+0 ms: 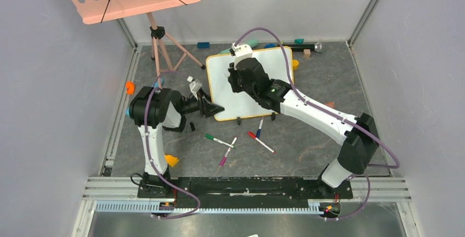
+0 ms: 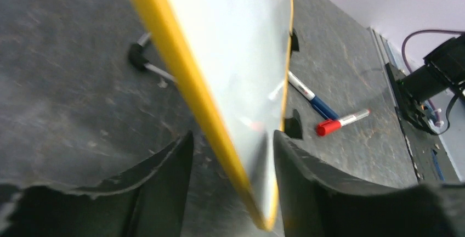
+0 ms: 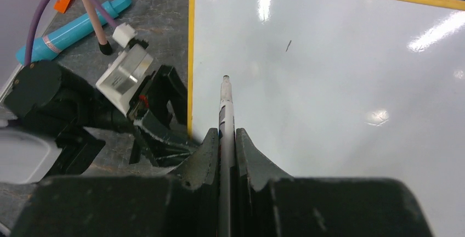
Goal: Write a sentence on the whiteboard
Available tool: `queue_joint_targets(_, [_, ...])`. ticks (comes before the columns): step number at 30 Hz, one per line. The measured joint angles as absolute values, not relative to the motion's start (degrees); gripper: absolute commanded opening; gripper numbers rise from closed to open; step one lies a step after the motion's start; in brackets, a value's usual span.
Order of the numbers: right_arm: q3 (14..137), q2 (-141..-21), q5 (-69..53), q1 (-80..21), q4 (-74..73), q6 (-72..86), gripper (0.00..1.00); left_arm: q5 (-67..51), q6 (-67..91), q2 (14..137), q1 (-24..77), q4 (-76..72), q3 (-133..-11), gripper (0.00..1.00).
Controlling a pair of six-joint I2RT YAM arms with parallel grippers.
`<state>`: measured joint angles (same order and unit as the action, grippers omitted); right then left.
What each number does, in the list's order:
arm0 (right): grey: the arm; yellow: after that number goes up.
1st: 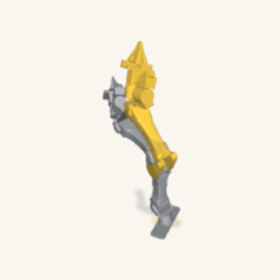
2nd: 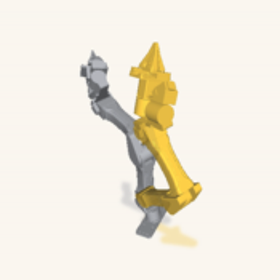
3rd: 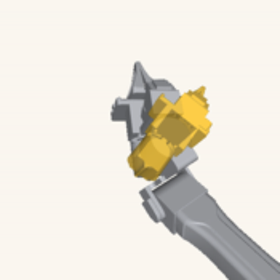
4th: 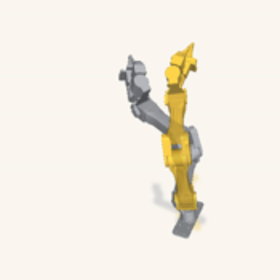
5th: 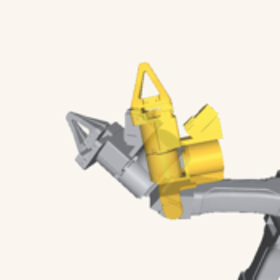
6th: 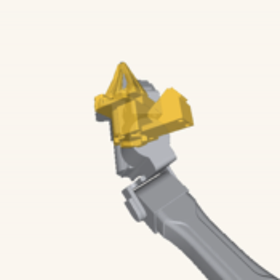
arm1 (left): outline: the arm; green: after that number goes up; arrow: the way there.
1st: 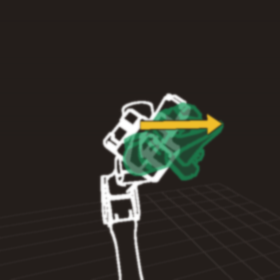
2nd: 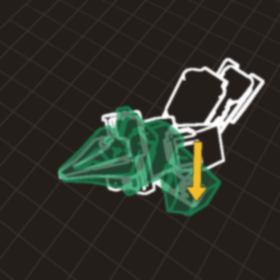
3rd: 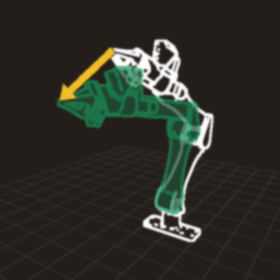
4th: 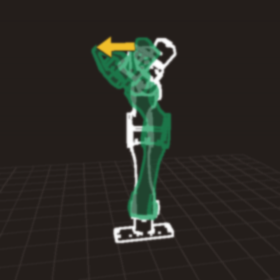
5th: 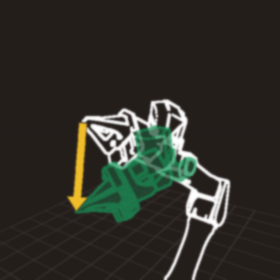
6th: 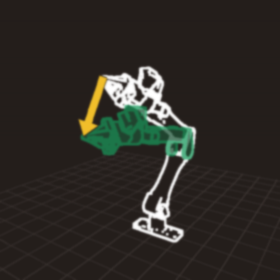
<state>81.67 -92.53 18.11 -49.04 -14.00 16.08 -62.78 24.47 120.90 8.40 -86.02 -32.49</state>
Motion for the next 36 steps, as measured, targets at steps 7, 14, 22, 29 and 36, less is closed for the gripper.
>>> queue_joint_targets(7, [81.7, -92.3, 18.1, -49.0, -13.9, 16.1, 0.00, -66.9, 26.3, 123.2, 6.2, -85.7, -37.6, 0.69])
queue_joint_targets(14, [81.7, -91.6, 18.6, -49.0, -13.9, 16.1, 0.00, -72.2, 30.0, 125.8, 6.3, -85.8, -42.3, 0.70])
queue_joint_targets(22, [81.7, -90.9, 19.6, -49.0, -13.9, 16.1, 0.00, -77.6, 35.2, 129.1, 7.6, -85.7, -48.5, 0.57])
queue_joint_targets(29, [81.7, -90.9, 19.6, -49.0, -14.0, 16.1, 0.00, -80.5, 35.2, 129.1, 7.8, -85.7, -48.5, 0.52])
queue_joint_targets(36, [81.7, -90.9, 19.6, -49.0, -14.0, 16.5, 0.00, -82.7, 36.9, 129.1, 7.9, -85.4, -48.4, 0.08])
